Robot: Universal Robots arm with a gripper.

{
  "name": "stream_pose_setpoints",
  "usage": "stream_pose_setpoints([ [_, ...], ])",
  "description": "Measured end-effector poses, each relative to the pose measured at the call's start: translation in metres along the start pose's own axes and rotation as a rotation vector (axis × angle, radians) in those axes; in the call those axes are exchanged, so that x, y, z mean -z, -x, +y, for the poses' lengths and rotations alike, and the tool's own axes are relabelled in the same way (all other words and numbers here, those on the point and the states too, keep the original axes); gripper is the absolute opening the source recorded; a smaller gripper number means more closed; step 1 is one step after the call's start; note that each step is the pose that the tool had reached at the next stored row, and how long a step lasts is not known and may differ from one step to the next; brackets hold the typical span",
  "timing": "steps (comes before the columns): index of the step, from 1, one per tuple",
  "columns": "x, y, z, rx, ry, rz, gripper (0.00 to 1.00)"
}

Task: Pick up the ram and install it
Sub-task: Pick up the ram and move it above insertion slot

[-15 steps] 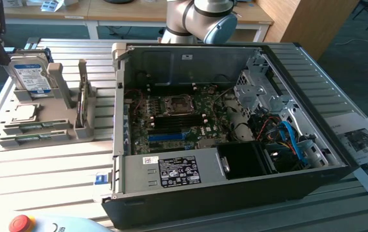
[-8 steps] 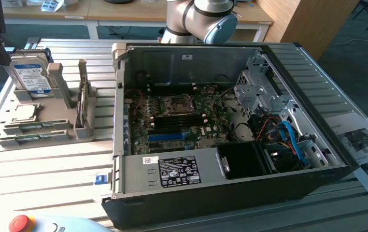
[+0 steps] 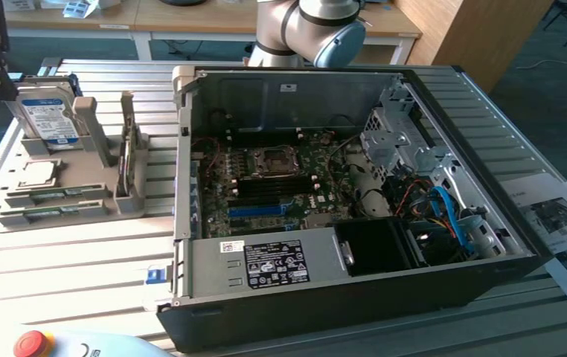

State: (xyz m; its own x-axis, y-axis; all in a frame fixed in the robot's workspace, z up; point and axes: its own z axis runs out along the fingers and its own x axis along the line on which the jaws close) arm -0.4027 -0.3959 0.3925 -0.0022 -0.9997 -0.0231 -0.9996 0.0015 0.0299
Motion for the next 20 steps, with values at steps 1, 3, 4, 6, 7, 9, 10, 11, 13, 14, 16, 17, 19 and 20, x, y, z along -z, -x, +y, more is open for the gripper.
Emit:
stream_pose_setpoints([
  [1,0.0000,0.0000,0.0000,0.000,-0.0034,-0.0001,0.11],
  [3,0.0000,0.0000,-0.0001,0.001,-0.0064,-0.0001,0.11],
  [4,0.0000,0.0000,0.0000,0.001,-0.0065,0.0000,0.11],
  [6,0.0000,0.0000,0.0000,0.001,-0.0065,0.0000,0.11],
  [7,0.0000,0.0000,0.0000,0.001,-0.0065,0.0000,0.11],
  [9,-0.0001,0.0000,0.0001,0.001,-0.0065,0.0000,0.11],
  [10,-0.0002,0.0000,0.0001,0.001,-0.0064,0.0001,0.11],
  [11,-0.0005,0.0000,0.0001,0.001,-0.0064,0.0000,0.11],
  [13,-0.0011,0.0000,0.0000,0.001,-0.0065,0.0000,0.11],
  [14,-0.0012,0.0000,0.0000,0.001,-0.0064,0.0000,0.11],
  [16,-0.0012,0.0000,0.0000,0.001,-0.0064,0.0000,0.11],
  [17,-0.0012,0.0000,0.0000,0.001,-0.0064,0.0000,0.11],
  [19,-0.0013,0.0000,0.0000,0.001,-0.0065,0.0000,0.11],
  [20,-0.0015,0.0000,0.0000,0.001,-0.0065,0.0000,0.11],
])
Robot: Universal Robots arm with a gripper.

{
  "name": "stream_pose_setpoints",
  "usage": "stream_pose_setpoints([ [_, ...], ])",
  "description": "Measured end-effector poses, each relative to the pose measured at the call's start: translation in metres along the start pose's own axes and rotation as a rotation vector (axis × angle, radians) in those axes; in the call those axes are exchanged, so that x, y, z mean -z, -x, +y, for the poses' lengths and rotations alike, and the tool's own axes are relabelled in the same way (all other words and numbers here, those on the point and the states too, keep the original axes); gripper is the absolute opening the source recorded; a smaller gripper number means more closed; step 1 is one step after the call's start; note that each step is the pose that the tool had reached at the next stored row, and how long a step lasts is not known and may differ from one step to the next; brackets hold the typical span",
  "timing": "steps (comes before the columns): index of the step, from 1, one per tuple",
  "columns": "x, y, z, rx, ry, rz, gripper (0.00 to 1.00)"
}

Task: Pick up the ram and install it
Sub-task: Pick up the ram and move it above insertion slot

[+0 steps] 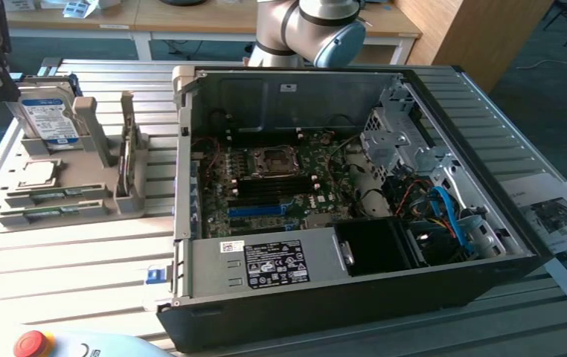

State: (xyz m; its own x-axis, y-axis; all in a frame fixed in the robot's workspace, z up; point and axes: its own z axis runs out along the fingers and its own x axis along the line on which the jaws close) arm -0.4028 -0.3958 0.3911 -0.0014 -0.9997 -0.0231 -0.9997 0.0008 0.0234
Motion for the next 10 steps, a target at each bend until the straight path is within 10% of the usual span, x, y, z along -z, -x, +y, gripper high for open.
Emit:
stream_pose_setpoints([
  [10,-0.0054,-0.0001,-0.0001,0.000,-0.0002,0.0000,0.11],
])
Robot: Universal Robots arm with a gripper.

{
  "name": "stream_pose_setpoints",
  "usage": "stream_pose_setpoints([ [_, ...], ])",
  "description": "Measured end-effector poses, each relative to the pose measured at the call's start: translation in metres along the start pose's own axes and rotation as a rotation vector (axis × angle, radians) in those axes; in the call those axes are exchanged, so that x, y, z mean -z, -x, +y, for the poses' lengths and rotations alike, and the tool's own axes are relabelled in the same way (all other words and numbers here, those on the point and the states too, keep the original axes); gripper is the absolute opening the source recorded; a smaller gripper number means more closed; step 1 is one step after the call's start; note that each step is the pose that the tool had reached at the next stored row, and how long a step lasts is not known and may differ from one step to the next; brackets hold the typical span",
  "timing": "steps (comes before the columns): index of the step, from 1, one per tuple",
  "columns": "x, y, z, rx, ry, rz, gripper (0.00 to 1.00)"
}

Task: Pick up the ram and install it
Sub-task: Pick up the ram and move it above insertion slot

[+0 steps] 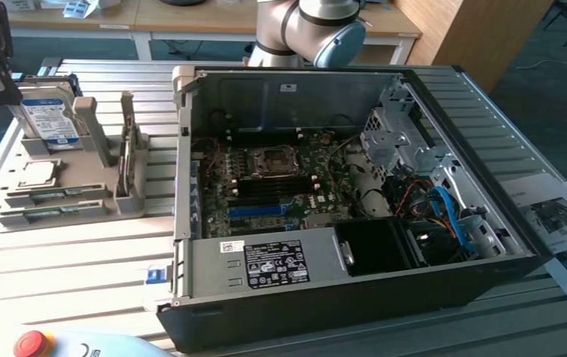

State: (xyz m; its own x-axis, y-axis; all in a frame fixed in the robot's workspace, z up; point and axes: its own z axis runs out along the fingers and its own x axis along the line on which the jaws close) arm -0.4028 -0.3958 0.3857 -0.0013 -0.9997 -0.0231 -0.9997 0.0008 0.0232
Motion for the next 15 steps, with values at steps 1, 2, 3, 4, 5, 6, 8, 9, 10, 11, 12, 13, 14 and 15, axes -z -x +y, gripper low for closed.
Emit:
stream_pose_setpoints([
  [1,-0.0005,0.0000,0.0000,0.000,0.0000,0.0000,0.11],
  [2,-0.0010,0.0000,0.0000,0.000,0.0000,0.0000,0.11],
  [3,-0.0013,0.0000,0.0000,0.000,0.0000,0.0001,0.11],
  [4,-0.0015,-0.0001,0.0000,0.000,0.0001,0.0001,0.11],
  [5,-0.0018,-0.0001,0.0000,0.000,0.0000,0.0000,0.11],
  [6,-0.0019,0.0000,0.0000,0.000,0.0000,0.0000,0.11],
  [8,-0.0020,0.0000,0.0000,0.000,0.0000,0.0000,0.11],
  [9,-0.0020,0.0000,0.0000,0.000,-0.0001,0.0000,0.11],
  [10,-0.0020,0.0000,0.0000,0.000,-0.0001,0.0000,0.11],
  [11,-0.0020,-0.0001,-0.0001,0.000,-0.0001,0.0000,0.11],
  [12,-0.0020,-0.0001,0.0000,0.000,-0.0001,0.0000,0.11],
  [13,-0.0020,-0.0001,-0.0001,0.000,-0.0001,0.0000,0.11],
  [14,-0.0020,-0.0001,-0.0001,0.000,-0.0001,0.0000,0.11],
  [15,-0.0020,0.0000,0.0000,0.000,-0.0001,0.0000,0.11],
])
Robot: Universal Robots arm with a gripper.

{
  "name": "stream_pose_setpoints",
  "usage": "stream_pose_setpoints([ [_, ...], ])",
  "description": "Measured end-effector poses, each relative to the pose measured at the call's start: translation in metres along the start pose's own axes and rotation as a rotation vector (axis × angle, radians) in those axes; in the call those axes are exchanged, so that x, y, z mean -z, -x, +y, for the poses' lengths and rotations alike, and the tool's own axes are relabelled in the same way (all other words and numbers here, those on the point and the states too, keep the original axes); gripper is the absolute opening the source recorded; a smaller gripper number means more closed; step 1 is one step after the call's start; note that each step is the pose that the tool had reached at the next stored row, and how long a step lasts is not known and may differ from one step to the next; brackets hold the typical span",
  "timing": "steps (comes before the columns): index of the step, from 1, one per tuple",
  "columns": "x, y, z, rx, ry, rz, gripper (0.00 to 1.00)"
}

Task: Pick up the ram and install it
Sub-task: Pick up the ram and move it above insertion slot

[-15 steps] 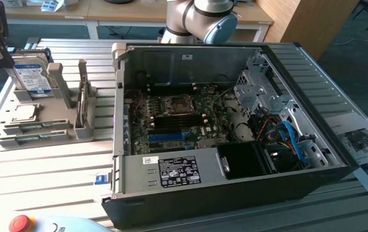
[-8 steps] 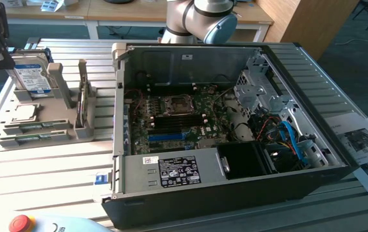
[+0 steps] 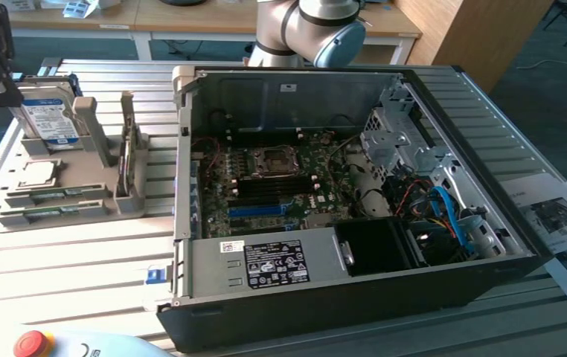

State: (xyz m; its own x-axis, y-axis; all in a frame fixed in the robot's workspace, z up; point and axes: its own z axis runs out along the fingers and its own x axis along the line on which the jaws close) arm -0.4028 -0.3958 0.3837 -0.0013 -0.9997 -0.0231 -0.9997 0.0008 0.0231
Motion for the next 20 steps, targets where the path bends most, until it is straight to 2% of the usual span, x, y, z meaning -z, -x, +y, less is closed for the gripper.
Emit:
stream_pose_setpoints([
  [1,0.0000,0.0000,0.0000,0.000,0.0000,-0.0001,0.17],
  [2,0.0000,0.0000,0.0000,0.000,0.0000,-0.0001,0.17],
  [3,0.0000,0.0000,0.0000,0.000,0.0000,0.0000,0.24],
  [11,0.0000,0.0000,0.0000,0.000,0.0000,0.0000,0.24],
  [13,0.0000,0.0000,0.0000,0.000,0.0000,-0.0001,0.25],
  [14,0.0000,0.0000,0.0000,0.000,0.0000,-0.0001,0.31],
  [20,-0.0014,0.0000,0.0000,0.000,-0.0003,-0.0002,0.31],
])
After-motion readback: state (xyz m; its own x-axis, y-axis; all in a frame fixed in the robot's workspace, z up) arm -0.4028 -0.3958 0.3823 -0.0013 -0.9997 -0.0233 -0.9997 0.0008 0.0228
